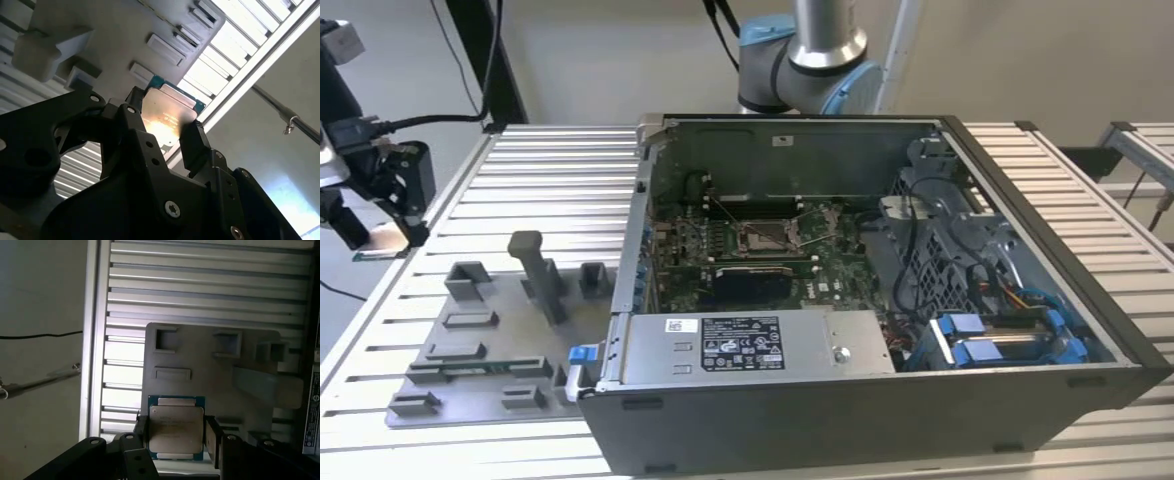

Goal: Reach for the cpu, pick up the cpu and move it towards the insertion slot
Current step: 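Pick up the cpu and move it towards the insertion slot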

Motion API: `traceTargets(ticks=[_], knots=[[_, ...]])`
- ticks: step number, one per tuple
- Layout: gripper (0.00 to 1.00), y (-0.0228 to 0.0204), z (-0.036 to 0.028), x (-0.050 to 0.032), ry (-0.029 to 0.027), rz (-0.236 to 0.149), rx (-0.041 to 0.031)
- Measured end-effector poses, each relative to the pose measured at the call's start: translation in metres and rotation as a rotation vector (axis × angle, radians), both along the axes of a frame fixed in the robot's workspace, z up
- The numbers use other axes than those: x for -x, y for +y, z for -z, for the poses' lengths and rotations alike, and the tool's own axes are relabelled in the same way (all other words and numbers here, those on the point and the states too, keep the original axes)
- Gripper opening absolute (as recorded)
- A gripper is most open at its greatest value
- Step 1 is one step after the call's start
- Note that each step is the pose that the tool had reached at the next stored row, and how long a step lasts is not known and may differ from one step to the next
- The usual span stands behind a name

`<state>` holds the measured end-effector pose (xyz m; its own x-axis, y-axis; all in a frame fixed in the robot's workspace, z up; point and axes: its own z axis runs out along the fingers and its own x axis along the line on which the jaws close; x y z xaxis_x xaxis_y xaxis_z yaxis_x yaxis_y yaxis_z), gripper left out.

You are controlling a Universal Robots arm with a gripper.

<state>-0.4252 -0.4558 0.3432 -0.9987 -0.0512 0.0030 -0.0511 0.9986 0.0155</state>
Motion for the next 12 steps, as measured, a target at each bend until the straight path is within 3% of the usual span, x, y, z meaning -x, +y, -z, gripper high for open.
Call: traceTargets(ticks=[4, 12], knots=[[0.00, 0.0000, -0.0035, 0.0000, 0.0001, 0.000, 0.0000], [0.00, 0.0000, -0.0226, 0.0000, 0.0001, 0.000, 0.0006]])
